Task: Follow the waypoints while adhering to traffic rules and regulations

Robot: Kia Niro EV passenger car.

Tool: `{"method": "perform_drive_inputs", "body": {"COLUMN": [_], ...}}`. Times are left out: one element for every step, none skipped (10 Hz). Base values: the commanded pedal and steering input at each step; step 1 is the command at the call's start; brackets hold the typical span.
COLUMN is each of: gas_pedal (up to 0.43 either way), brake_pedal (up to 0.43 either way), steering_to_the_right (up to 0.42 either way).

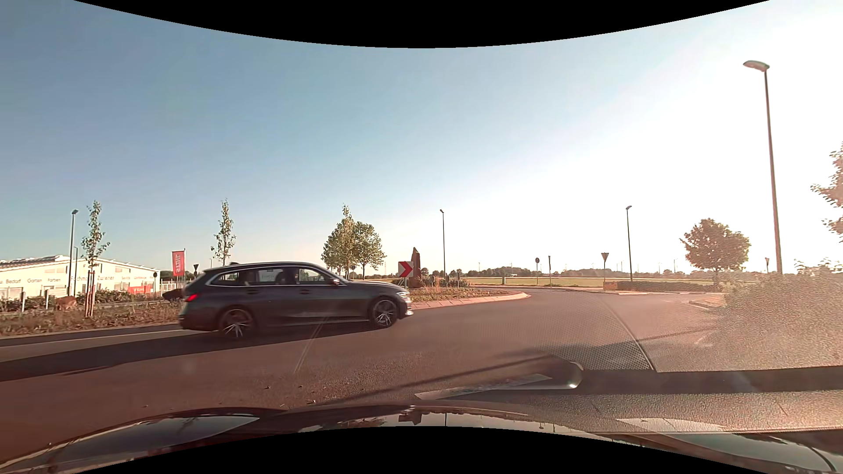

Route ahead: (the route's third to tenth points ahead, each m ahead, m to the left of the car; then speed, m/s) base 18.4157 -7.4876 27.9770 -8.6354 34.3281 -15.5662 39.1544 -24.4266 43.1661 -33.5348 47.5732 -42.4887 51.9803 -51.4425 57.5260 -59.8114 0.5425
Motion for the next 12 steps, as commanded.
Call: {"method": "perform_drive_inputs", "body": {"gas_pedal": [0.469, 0.469, 0.469, 0.469, 0.469, 0.469, 0.469, 0.469, 0.469, 0.469, 0.469, 0.469], "brake_pedal": [0.000, 0.000, 0.000, 0.000, 0.000, 0.000, 0.000, 0.000, 0.000, 0.000, 0.000, 0.000], "steering_to_the_right": [0.000, 0.000, 0.000, 0.001, 0.000, 0.000, 0.002, 0.007, 0.019, 0.027, 0.028, 0.030]}}
